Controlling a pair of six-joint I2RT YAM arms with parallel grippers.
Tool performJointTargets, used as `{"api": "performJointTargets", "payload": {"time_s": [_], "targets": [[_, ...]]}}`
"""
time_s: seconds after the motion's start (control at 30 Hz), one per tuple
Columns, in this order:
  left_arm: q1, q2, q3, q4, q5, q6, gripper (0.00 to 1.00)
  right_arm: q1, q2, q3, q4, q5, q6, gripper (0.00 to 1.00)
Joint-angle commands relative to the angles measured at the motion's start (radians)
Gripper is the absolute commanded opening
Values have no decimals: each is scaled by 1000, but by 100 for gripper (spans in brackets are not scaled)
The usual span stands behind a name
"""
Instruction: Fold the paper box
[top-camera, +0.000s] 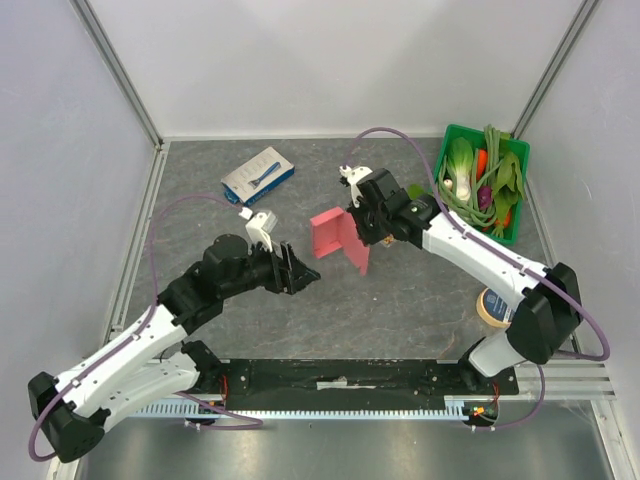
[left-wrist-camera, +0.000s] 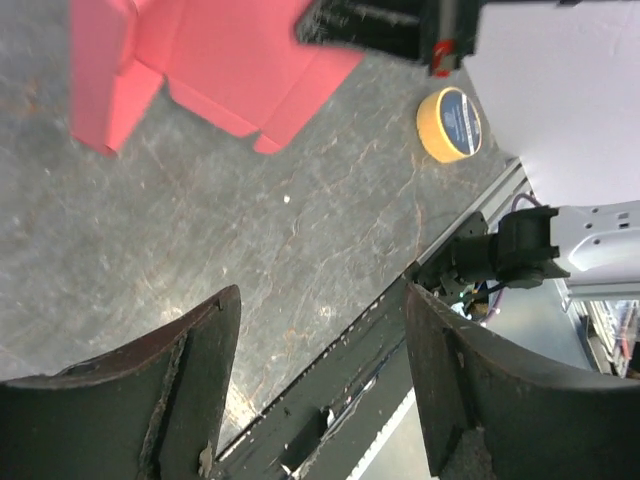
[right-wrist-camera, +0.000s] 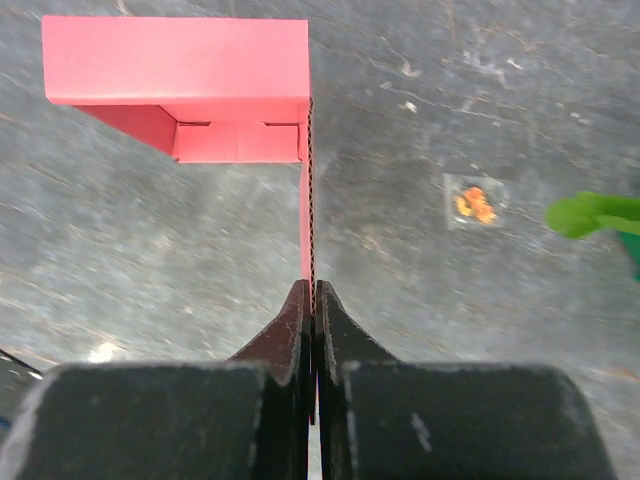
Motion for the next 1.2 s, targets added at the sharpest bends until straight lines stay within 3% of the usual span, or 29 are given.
{"api": "performJointTargets", "payload": {"time_s": [0.0, 0.1, 0.2, 0.33, 0.43, 0.57, 0.67, 0.7, 0.8, 0.83, 0.93, 1.1, 1.17], "targets": [[6, -7, 172, -125, -84, 153, 71, -1, 37, 182, -292, 99, -205, 0], [12, -12, 208, -145, -156, 152, 70, 1, 86, 325, -521, 94, -256, 0], [14, -39, 180, -125, -199, 124, 70, 4, 115, 382, -626, 139, -267, 0], [17, -99, 113, -104, -194, 92, 70, 53, 149, 378, -657, 130, -273, 0], [15, -133, 76, -125, -187, 63, 69, 125, 219, 389, -677, 162, -268, 8], [15, -215, 13, -150, -185, 34, 68, 199, 322, 460, -708, 272, -244, 3], [15, -275, -24, -173, -199, 11, 68, 222, 409, 548, -713, 346, -245, 4], [17, -289, -31, -191, -200, 3, 67, 223, 458, 572, -719, 338, -251, 7], [15, -344, -73, -196, -199, -29, 67, 232, 518, 669, -713, 326, -258, 28], [17, -357, -85, -197, -226, -35, 67, 237, 525, 691, -708, 331, -255, 41], [15, -380, -114, -191, -243, -43, 67, 258, 497, 669, -645, 305, -261, 58], [17, -323, -139, -133, -222, -29, 70, 262, 344, 588, -493, 340, -229, 69], [17, -244, -145, -61, -208, 0, 74, 259, 255, 454, -370, 354, -161, 75]]}}
